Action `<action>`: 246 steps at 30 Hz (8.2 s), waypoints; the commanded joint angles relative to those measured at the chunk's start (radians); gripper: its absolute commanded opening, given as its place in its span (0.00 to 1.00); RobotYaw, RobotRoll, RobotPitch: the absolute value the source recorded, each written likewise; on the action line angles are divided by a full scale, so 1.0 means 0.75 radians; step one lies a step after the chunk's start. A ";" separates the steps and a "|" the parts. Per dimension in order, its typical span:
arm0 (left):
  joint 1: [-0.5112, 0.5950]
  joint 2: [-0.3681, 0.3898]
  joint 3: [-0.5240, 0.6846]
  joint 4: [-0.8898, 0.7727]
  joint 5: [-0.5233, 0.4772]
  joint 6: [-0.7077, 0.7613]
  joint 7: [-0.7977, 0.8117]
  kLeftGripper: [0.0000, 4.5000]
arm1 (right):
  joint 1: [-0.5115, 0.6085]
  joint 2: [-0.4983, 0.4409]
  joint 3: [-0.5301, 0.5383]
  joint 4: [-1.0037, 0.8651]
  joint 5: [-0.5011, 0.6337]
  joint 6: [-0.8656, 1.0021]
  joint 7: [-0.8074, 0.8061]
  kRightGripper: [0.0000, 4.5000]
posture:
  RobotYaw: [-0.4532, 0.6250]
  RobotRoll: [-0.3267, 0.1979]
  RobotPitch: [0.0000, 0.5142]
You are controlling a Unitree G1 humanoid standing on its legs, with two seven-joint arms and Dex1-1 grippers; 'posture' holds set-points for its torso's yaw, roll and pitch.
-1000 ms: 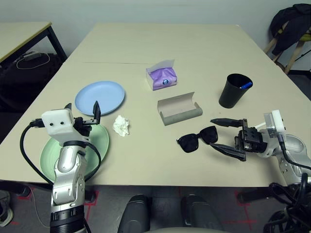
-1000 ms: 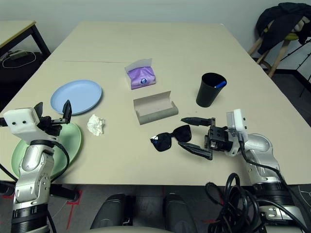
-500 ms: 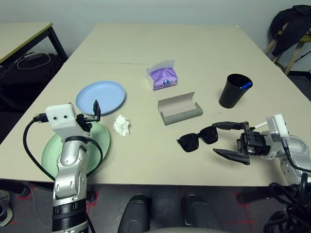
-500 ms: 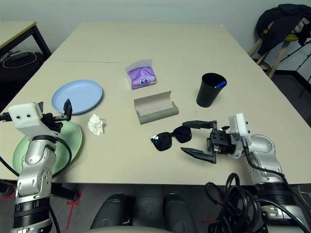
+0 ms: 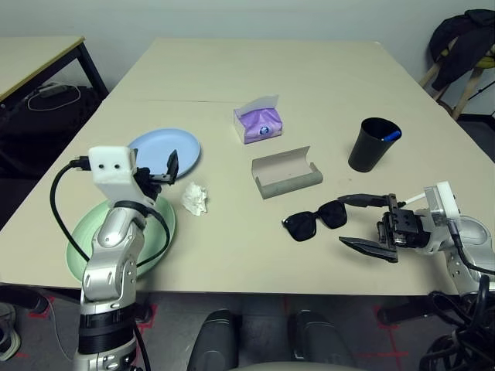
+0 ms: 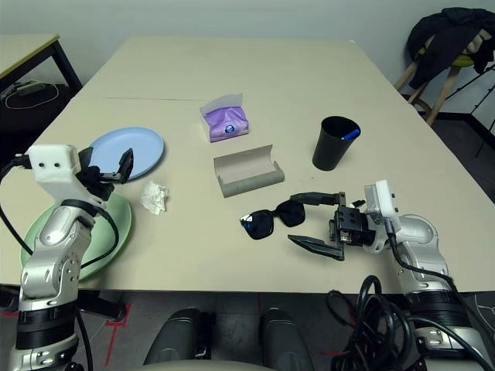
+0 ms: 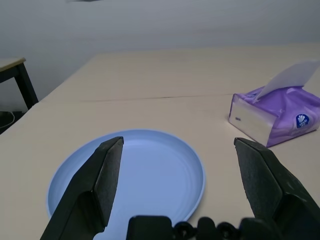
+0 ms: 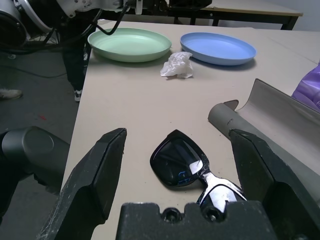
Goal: Organize and tidy the items on the table.
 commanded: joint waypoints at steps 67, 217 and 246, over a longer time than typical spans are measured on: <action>0.283 0.425 0.369 0.263 -0.182 0.591 -0.349 0.27 | 0.012 -0.012 0.008 0.024 -0.037 -0.019 0.011 1.00 | 0.54 0.62 0.15; -0.195 0.243 0.000 -0.054 -0.490 0.690 -0.439 0.00 | 0.019 -0.040 0.043 -0.001 -0.085 -0.062 -0.108 1.00 | 0.51 0.62 0.14; -0.526 0.167 -0.171 1.003 0.177 -0.051 -0.111 0.99 | 0.077 -0.031 0.020 -0.050 -0.055 -0.069 -0.168 1.00 | 0.47 0.62 0.13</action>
